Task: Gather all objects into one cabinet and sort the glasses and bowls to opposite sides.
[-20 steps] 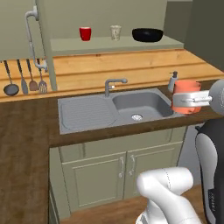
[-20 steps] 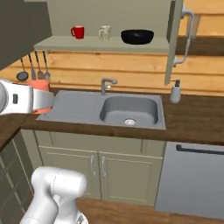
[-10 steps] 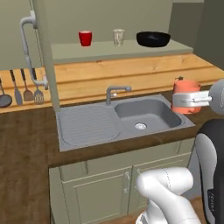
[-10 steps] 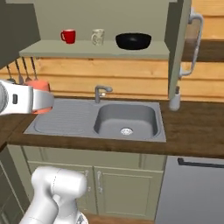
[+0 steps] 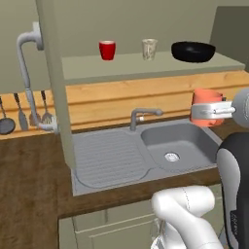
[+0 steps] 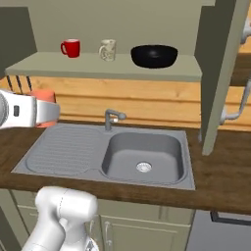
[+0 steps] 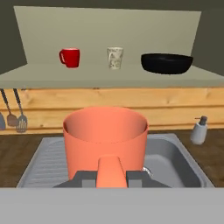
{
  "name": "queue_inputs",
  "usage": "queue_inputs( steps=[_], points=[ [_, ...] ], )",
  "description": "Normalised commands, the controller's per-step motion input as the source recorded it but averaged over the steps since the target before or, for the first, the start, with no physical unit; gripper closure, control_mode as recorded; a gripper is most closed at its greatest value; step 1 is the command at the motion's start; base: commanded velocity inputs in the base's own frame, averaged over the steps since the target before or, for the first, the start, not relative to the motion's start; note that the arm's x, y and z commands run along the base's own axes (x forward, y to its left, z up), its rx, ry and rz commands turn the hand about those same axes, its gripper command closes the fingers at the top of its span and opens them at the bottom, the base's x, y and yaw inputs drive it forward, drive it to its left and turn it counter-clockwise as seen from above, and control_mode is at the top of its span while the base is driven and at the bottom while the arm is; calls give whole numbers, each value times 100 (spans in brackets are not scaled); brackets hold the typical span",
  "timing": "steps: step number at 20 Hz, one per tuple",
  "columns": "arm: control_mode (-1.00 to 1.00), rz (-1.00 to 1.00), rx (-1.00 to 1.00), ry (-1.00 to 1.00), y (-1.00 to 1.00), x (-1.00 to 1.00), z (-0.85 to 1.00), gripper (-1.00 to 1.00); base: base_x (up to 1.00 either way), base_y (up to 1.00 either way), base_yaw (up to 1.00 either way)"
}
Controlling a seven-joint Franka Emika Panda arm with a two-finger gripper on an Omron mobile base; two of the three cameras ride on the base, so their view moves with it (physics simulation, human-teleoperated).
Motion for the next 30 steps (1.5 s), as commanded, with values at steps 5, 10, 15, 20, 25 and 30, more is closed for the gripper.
queue_inputs(
  steps=[5, 10, 15, 20, 25, 30],
  points=[
    [100, 0, 0, 0, 0, 0, 0, 100, 37, 0, 28],
    [100, 0, 0, 0, 0, 0, 0, 100, 24, 0, 25],
    [-100, 0, 0, 0, 0, 3, 0, 100, 13, 0, 2],
    [-100, -1, 0, 0, 0, -2, 0, 100, 0, 0, 0],
    [-100, 2, 8, -3, 6, 0, 34, 100, 0, 0, 0],
    [-100, 6, 5, 0, 22, 15, 46, 100, 0, 0, 0]
  ],
)
